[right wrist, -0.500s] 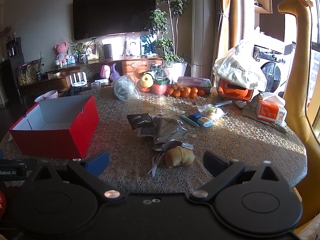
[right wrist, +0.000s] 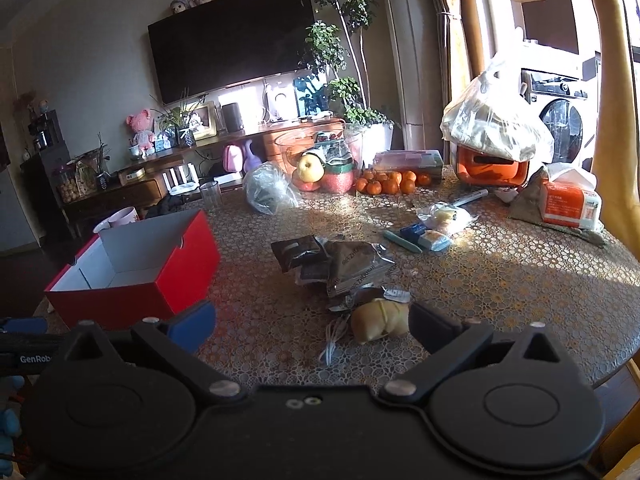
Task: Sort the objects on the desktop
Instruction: 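Reach the right tool to the cream squishy toy while the left tool reaches the black packet, then close the right tool on the squishy toy while the left tool closes on the black packet, then carry the squishy toy in the right tool and black packet in the left tool over the red box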
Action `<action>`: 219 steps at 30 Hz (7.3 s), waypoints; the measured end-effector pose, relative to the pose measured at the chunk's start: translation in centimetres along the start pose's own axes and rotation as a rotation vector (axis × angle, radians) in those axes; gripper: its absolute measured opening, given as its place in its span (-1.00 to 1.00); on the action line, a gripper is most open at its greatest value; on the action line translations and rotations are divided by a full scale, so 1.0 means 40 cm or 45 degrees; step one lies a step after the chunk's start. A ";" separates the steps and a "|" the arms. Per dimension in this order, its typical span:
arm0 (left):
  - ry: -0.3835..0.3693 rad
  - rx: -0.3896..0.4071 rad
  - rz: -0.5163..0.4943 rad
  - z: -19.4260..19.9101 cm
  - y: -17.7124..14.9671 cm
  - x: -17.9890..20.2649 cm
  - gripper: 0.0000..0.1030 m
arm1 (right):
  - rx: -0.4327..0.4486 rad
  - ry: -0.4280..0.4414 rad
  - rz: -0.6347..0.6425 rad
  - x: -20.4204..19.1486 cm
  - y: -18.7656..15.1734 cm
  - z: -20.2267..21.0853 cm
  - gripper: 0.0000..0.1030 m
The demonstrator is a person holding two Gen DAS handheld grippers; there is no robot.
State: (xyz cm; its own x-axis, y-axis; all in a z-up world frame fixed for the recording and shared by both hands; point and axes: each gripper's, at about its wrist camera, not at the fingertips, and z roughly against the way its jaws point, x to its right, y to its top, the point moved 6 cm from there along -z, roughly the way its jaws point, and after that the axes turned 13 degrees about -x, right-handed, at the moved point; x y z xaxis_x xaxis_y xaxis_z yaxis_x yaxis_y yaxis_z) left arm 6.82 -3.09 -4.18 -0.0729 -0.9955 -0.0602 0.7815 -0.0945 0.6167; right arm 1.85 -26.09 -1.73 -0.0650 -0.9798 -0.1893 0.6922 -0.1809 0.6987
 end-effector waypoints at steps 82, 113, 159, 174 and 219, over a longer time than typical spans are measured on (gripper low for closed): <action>-0.257 0.045 -0.371 -0.514 0.323 0.421 0.51 | -0.388 0.003 0.069 0.190 0.017 -0.461 0.50; -0.352 0.077 -0.312 -0.394 0.291 0.384 -0.12 | -0.340 -0.033 0.070 0.172 0.022 -0.357 0.38; -0.128 0.199 -0.044 -0.090 0.231 -0.019 -0.12 | -0.151 0.145 0.465 -0.189 0.169 -0.231 0.39; 0.060 0.274 0.170 -0.052 0.229 -0.267 -0.12 | -0.182 0.308 0.672 -0.453 0.234 -0.288 0.38; 0.176 -0.177 0.128 -0.452 0.358 -0.395 -0.12 | -0.458 0.134 0.841 -0.638 0.238 -0.679 0.38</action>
State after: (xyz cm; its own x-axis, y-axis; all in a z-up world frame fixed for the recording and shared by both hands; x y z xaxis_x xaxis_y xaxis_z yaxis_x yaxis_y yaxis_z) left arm 30.36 11.32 -8.58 0.0878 -0.9893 -0.1166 0.8591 0.0159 0.5116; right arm 29.61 -0.47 -9.00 0.5006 -0.8582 0.1133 0.7563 0.4973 0.4251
